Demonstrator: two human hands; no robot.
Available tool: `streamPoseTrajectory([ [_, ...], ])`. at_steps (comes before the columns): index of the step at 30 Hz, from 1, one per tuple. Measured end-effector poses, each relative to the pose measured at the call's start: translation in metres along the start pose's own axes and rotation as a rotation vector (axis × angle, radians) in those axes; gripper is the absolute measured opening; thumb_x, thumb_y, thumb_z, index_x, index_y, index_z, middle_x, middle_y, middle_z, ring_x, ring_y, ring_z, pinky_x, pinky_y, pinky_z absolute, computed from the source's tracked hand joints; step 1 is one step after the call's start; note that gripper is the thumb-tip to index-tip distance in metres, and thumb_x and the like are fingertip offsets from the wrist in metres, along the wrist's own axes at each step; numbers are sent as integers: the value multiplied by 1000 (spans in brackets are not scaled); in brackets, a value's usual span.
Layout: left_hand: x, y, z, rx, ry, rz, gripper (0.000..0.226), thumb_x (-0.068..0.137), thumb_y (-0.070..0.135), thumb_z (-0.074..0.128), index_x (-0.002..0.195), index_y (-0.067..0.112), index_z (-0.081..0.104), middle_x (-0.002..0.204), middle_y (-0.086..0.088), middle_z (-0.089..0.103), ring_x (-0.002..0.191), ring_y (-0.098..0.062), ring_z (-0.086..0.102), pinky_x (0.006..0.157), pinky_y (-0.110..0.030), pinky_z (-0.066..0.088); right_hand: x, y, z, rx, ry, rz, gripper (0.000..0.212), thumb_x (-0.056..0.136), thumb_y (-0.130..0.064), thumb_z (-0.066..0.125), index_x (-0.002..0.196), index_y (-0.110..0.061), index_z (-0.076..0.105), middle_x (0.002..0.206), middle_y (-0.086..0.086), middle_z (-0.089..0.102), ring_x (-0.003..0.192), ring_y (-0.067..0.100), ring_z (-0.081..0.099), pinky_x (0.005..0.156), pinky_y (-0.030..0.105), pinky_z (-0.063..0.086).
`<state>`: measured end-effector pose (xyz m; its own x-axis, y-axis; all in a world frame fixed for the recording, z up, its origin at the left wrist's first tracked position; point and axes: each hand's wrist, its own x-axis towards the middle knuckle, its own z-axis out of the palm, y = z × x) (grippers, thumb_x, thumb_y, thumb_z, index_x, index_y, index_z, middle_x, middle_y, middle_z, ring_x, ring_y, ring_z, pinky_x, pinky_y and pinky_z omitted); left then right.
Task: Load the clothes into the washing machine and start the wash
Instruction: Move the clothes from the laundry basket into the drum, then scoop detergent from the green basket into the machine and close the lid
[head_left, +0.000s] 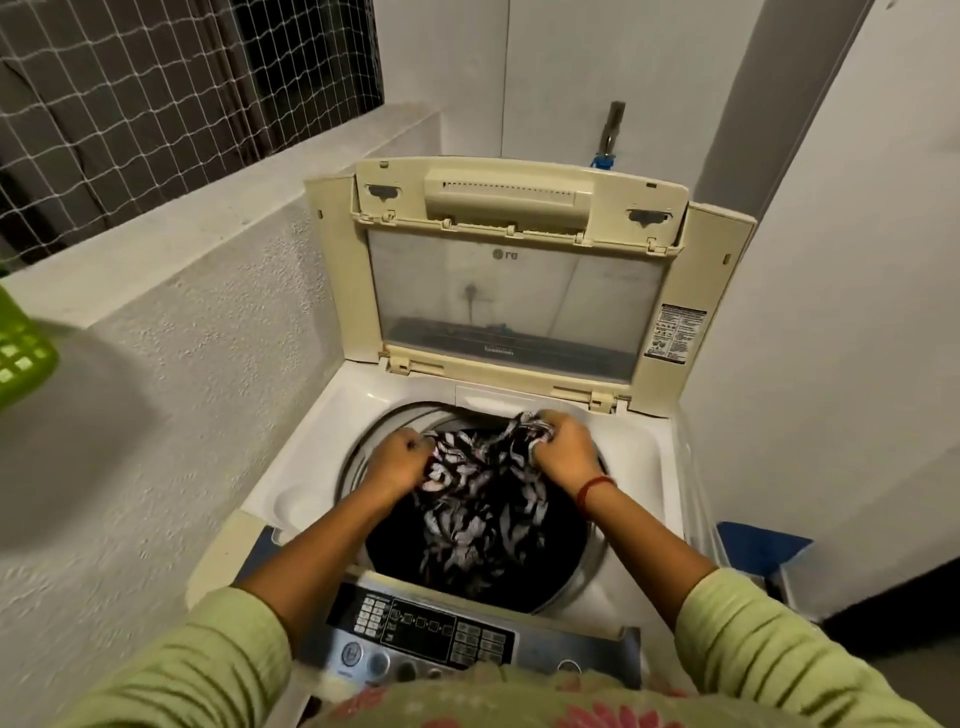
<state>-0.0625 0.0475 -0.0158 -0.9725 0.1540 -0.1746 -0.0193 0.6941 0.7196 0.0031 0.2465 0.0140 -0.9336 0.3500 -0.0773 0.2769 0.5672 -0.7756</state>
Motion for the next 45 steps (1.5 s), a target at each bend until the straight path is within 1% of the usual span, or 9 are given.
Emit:
streamPoseTrajectory([
  [5,12,-26,17,120,84,157,22,94,16,45,112,6,54,109,-15,61,101,-32,58,81,-33,43,-1,2,1,-66,-12,-153,68,80,6,56,141,-21,40,138,8,33,114,23,50,99,23,42],
  [11,18,-48,38,637,-933,11,34,91,31,55,108,4,67,115,-12,63,108,-30,58,97,-39,46,-6,36,19,-594,-984,-162,50,85,-12,62,134,-16,49,135,8,51,123,25,48,106,35,39],
  [14,26,-37,36,257,-781,-69,26,92,25,52,83,5,65,94,-9,60,92,-24,57,86,-33,47,1,34,21,-298,-832,-71,41,90,-16,59,130,-14,52,126,7,57,112,19,54,93,22,44],
  [19,53,-5,38,-404,-476,-387,26,94,25,50,116,13,59,121,-8,58,116,-23,52,105,-38,37,44,26,30,428,-506,422,10,93,-13,52,99,-14,60,88,3,57,78,15,54,67,21,40],
  [22,77,6,45,-880,-353,-611,48,99,32,40,141,9,39,148,-10,39,140,-24,31,115,-36,22,75,26,47,734,-388,665,17,96,-13,42,85,-15,56,105,7,54,93,19,52,88,30,41],
  [26,100,20,58,-1202,-243,-722,72,90,54,46,144,8,33,150,-12,34,139,-27,32,110,-37,29,101,27,67,1002,-253,813,29,97,-14,39,123,-8,52,132,11,44,126,24,42,111,34,28],
  [31,118,38,78,-1362,-255,-649,69,89,54,48,139,8,40,142,-12,45,133,-25,42,111,-36,29,122,35,77,1212,-114,838,16,93,-9,45,83,-13,57,91,4,57,82,14,51,87,28,38],
  [39,128,38,96,-1378,-131,-668,54,83,27,69,128,3,51,129,-14,58,119,-27,56,104,-36,44,125,35,84,1483,8,874,24,96,-10,47,117,-8,58,135,9,51,132,21,42,107,30,33],
  [45,128,47,101,-1339,-35,-735,50,82,28,71,120,1,56,106,-12,64,101,-25,62,84,-35,51,120,35,94,1570,55,855,14,95,-16,52,88,-7,60,88,6,60,83,13,57,99,27,41],
])
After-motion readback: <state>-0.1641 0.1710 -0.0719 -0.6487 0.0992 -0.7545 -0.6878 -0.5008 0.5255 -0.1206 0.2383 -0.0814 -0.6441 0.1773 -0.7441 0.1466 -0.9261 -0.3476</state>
